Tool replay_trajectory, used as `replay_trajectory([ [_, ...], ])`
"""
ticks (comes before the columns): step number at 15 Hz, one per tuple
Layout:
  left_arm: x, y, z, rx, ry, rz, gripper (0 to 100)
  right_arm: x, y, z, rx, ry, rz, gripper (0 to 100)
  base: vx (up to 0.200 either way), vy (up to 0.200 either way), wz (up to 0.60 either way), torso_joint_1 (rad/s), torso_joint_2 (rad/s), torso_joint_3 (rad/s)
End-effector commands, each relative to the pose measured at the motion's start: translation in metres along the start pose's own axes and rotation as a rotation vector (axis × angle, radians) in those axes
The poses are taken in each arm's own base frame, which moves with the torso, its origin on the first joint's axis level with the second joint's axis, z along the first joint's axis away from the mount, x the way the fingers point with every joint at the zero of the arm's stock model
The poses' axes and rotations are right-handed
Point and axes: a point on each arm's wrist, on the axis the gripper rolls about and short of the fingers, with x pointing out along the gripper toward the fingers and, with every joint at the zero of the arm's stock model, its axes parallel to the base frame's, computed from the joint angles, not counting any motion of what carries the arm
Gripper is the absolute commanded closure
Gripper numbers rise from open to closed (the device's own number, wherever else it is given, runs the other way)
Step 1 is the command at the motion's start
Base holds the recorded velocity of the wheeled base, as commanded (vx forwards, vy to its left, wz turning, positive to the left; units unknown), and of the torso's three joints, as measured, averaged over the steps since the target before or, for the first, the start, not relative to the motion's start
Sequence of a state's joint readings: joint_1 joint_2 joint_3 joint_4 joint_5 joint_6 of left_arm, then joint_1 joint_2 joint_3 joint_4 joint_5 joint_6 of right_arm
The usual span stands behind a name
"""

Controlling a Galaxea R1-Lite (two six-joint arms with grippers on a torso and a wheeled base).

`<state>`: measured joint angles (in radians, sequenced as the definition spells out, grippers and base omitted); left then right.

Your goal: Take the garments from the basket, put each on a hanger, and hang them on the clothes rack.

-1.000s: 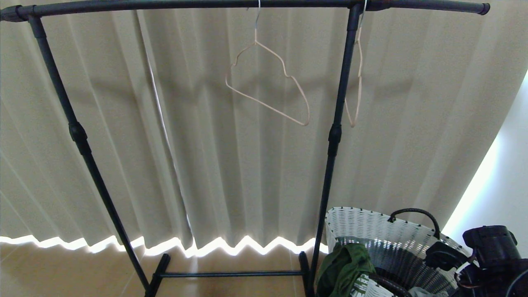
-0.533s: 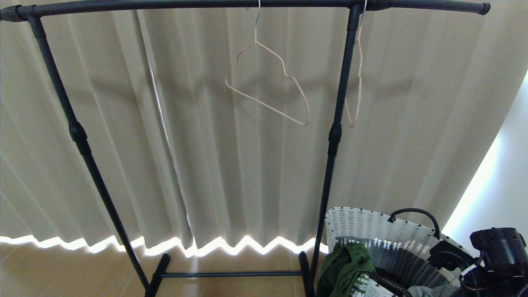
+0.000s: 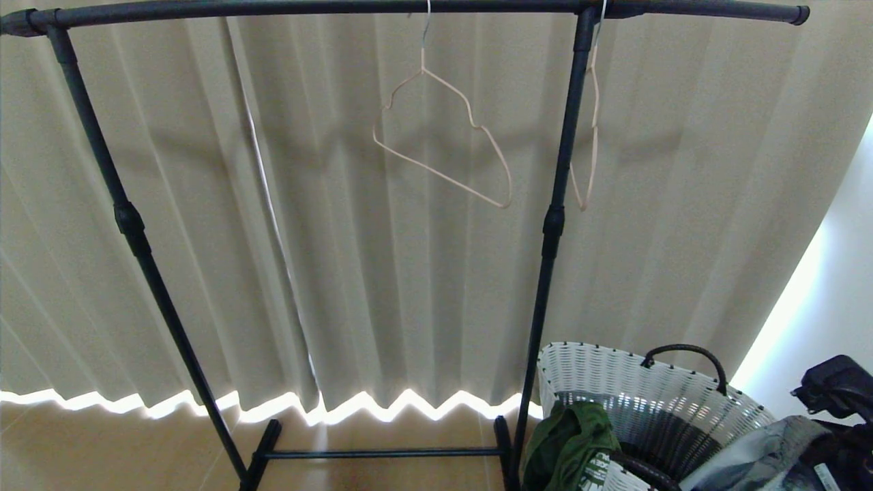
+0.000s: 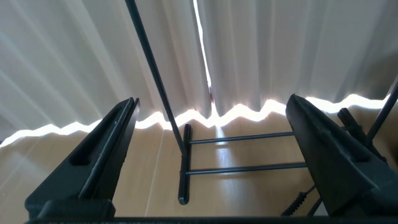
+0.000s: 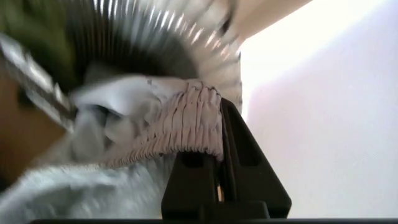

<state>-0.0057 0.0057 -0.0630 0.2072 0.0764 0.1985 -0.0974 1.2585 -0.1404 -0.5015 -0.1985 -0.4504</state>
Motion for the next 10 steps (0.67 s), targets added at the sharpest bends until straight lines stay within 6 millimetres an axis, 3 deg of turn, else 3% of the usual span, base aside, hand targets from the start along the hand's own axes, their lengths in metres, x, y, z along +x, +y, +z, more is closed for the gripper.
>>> replay_trajectory([
  [1,0.0,0.0,0.0,0.003,0.001,0.001,0,-0.032,-0.009,0.004,0.071,-0.178,-0.072,100,0.0,0.0,0.0,0.0,0.0,0.0],
  [2,0.0,0.0,0.0,0.004,0.001,0.001,0,-0.037,-0.01,0.004,0.083,-0.208,-0.083,100,0.0,0.0,0.0,0.0,0.0,0.0],
  [6,0.0,0.0,0.0,0.004,0.003,0.004,0,-0.054,-0.013,0.002,0.098,-0.291,-0.12,100,-0.2,0.0,0.0,0.0,0.0,0.004],
  [10,0.0,0.0,0.0,0.009,0.003,0.004,0,-0.056,-0.013,0.001,0.099,-0.296,-0.123,100,-0.2,0.0,0.0,-0.004,0.0,0.002],
])
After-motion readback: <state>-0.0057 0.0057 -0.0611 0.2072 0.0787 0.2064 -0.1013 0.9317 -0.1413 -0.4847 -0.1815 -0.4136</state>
